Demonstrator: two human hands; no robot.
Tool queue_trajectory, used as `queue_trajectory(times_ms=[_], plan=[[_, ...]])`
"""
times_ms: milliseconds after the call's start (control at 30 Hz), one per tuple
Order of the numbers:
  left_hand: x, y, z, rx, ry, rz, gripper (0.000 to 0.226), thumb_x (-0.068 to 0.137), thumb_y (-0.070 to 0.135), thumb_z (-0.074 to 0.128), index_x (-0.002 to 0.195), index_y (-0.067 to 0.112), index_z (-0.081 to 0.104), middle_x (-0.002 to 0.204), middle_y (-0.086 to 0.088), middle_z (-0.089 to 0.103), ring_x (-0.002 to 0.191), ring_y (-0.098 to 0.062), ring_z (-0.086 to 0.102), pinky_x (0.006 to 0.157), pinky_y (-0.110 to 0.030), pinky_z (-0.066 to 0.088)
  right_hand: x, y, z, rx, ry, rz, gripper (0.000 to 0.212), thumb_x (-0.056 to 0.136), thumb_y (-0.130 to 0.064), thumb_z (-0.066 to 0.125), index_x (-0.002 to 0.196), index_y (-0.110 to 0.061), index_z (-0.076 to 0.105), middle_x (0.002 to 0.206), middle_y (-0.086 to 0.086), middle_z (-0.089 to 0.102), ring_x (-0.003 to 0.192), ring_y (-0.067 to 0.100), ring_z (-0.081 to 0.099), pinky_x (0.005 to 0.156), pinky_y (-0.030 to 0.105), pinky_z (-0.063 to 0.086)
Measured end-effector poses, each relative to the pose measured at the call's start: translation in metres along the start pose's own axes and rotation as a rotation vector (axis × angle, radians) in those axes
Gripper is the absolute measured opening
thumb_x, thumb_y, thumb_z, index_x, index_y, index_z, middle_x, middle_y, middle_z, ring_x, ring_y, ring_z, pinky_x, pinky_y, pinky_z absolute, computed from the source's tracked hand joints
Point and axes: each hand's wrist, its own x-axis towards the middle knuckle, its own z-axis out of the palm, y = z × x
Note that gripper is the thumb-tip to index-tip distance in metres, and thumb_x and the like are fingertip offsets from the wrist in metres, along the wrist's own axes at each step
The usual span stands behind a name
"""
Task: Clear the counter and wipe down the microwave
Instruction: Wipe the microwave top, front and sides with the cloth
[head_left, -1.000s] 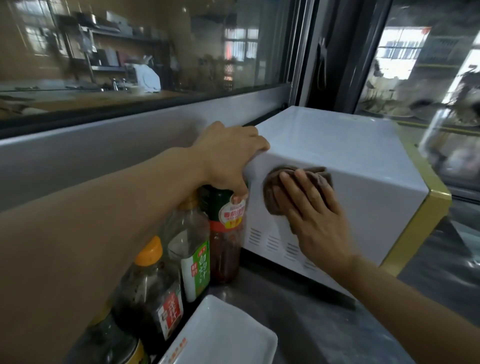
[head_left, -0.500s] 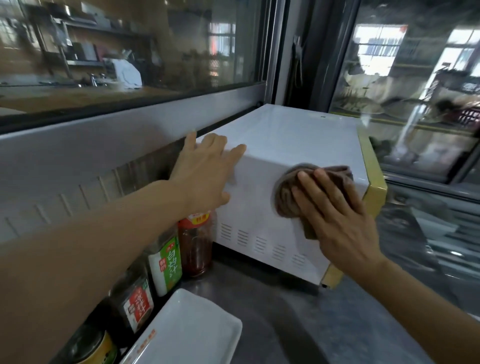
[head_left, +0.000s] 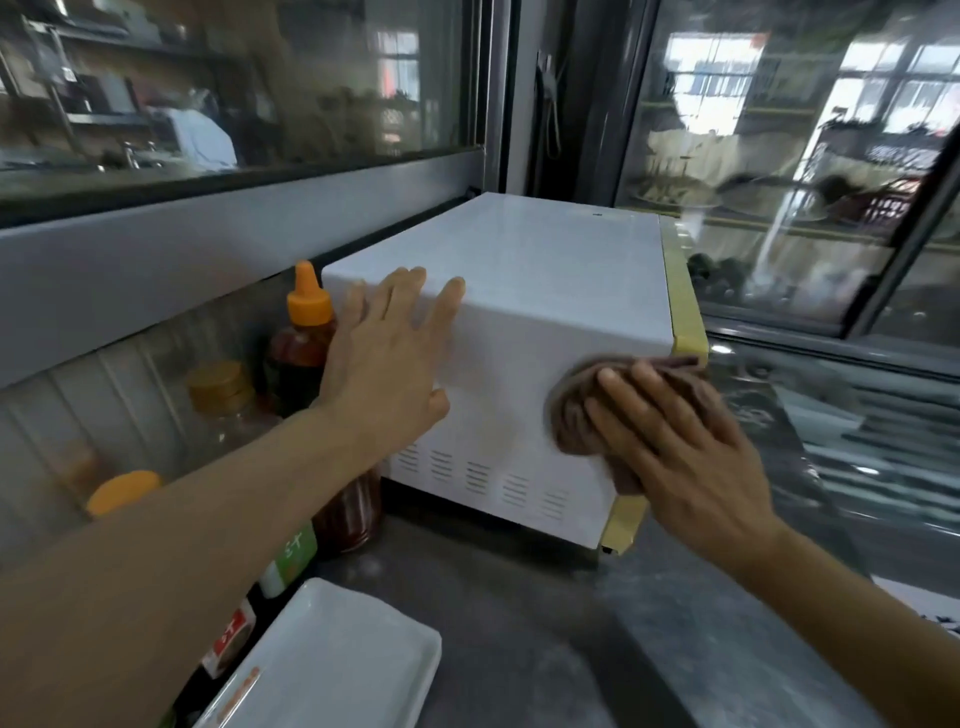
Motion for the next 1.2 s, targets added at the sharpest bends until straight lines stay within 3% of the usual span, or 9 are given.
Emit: queue_trajectory(times_ms=[100,200,367,433,500,700,833,967,1200], plan=[[0.0,0.001,0.003,0.008,0.017,-0.007,0.101,0.072,0.049,0.066,0.143,0.025,-0.001,0.151,-0.013,0.014,0.142,-0.03,0.014,0.114,-0.047,0.013,0.019,0.02,-0.003,0.031,0.134,0.12,0.051,0.095,-0.015,0.047,0.144,-0.015,0.036,0.154,0.009,0.024,0.143,0.032,0.02,0.117,0.048,0.016],[-0.001,0.001,0.006,0.013,0.048,0.0,0.102,0.068,0.046,0.071,0.144,0.022,0.007,0.15,-0.016,0.021,0.14,-0.032,0.018,0.112,-0.048,0.016,0.004,0.003,0.01,0.063,0.163,0.188,0.056,0.091,-0.016,0.053,0.144,-0.015,0.035,0.152,0.011,0.025,0.145,0.033,0.013,0.117,0.05,0.014],[-0.001,-0.002,0.011,0.006,0.066,0.006,0.104,0.064,0.042,0.075,0.145,0.02,0.013,0.148,-0.017,0.024,0.139,-0.034,0.021,0.111,-0.049,0.018,-0.071,-0.036,0.031,0.0,-0.198,-0.127,0.069,0.083,-0.019,0.047,0.147,-0.015,0.022,0.158,0.007,0.011,0.147,0.026,0.0,0.118,0.045,0.006],[-0.001,-0.002,0.01,-0.004,0.054,0.006,0.106,0.064,0.044,0.075,0.146,0.021,0.011,0.149,-0.017,0.022,0.14,-0.033,0.019,0.112,-0.049,0.018,-0.078,-0.034,0.027,-0.06,-0.256,-0.203,0.071,0.082,-0.018,0.04,0.149,-0.013,0.018,0.16,0.007,0.002,0.147,0.025,-0.003,0.118,0.044,0.003],[-0.001,-0.003,0.008,-0.001,0.046,0.015,0.106,0.065,0.044,0.075,0.146,0.021,0.01,0.15,-0.016,0.021,0.14,-0.033,0.019,0.112,-0.049,0.017,-0.064,-0.023,0.017,-0.067,-0.209,-0.176,0.069,0.083,-0.016,0.035,0.149,-0.014,0.017,0.16,0.004,-0.003,0.147,0.022,-0.003,0.119,0.043,-0.002],[-0.001,-0.004,0.007,-0.011,0.075,0.02,0.107,0.062,0.037,0.079,0.145,0.02,0.014,0.149,-0.017,0.024,0.137,-0.034,0.022,0.111,-0.052,0.013,-0.011,-0.003,0.013,-0.032,0.1,0.21,0.06,0.092,-0.02,0.054,0.147,-0.015,0.03,0.157,0.009,0.016,0.146,0.029,0.01,0.118,0.048,0.007],[-0.002,-0.007,0.007,-0.001,0.088,0.029,0.103,0.063,0.034,0.079,0.145,0.021,0.018,0.147,-0.016,0.029,0.134,-0.034,0.028,0.112,-0.055,0.01,-0.063,-0.042,0.032,0.015,-0.127,-0.015,0.067,0.086,-0.018,0.054,0.147,-0.011,0.026,0.156,0.012,0.014,0.147,0.029,0.002,0.118,0.045,0.005],[0.003,-0.022,-0.003,0.064,0.07,0.122,0.096,0.068,0.035,0.076,0.145,0.022,0.021,0.142,-0.012,0.037,0.129,-0.033,0.038,0.112,-0.058,0.006,-0.086,-0.051,0.032,-0.064,-0.286,-0.145,0.068,0.087,-0.015,0.034,0.15,-0.011,0.011,0.159,0.009,0.001,0.147,0.028,-0.002,0.119,0.044,0.004],[0.003,-0.048,-0.01,0.219,-0.007,0.187,0.097,0.074,0.043,0.07,0.147,0.021,0.011,0.15,-0.013,0.025,0.14,-0.028,0.022,0.112,-0.058,0.0,-0.013,-0.09,0.04,0.003,-0.264,-0.208,0.058,0.084,-0.013,0.03,0.142,-0.01,0.037,0.15,0.006,0.031,0.141,0.027,0.027,0.115,0.043,0.008]])
